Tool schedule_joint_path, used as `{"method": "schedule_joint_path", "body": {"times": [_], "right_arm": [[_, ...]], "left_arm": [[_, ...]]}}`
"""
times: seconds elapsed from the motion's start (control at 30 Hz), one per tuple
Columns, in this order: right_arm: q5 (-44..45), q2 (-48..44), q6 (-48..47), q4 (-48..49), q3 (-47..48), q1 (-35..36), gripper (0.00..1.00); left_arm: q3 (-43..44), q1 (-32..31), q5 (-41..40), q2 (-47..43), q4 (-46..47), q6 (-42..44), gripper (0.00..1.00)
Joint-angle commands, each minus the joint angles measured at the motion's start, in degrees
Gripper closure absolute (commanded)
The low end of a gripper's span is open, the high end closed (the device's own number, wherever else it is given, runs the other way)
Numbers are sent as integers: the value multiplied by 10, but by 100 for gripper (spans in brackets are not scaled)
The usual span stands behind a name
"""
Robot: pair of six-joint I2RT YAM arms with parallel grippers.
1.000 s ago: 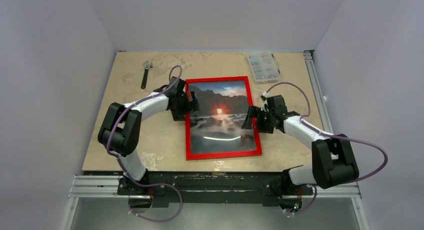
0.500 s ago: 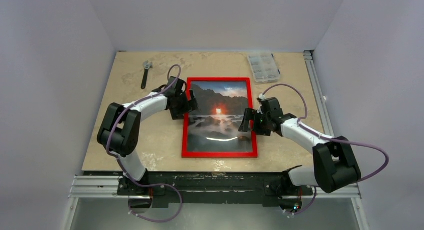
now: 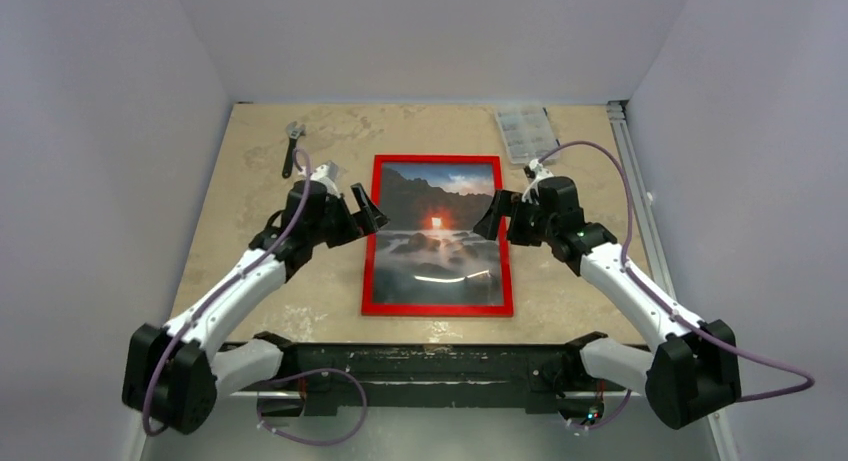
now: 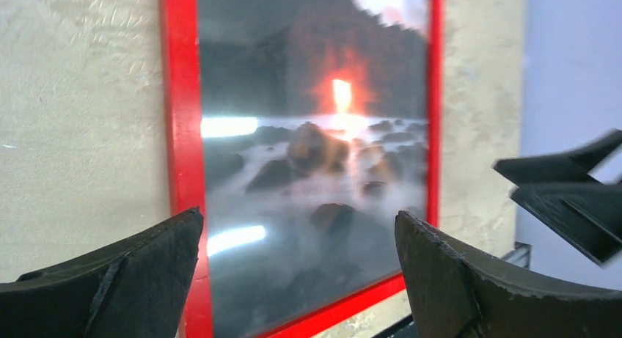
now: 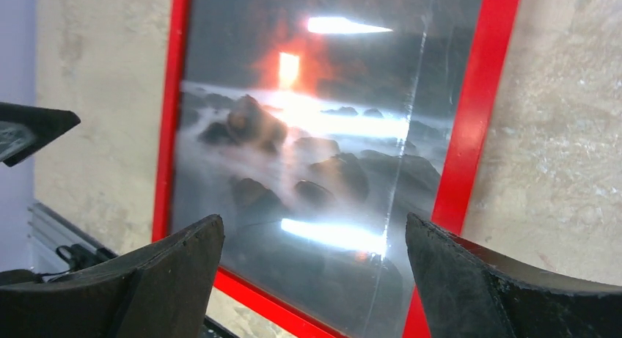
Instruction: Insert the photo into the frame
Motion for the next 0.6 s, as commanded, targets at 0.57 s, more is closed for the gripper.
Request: {"method": "schedule_joint_path", "body": {"times": [0.57], "right_arm": [[106,-164,-78,38,51,-24,2]], "left_arm": [[-197,2,-149,-505,99,127,0]]}}
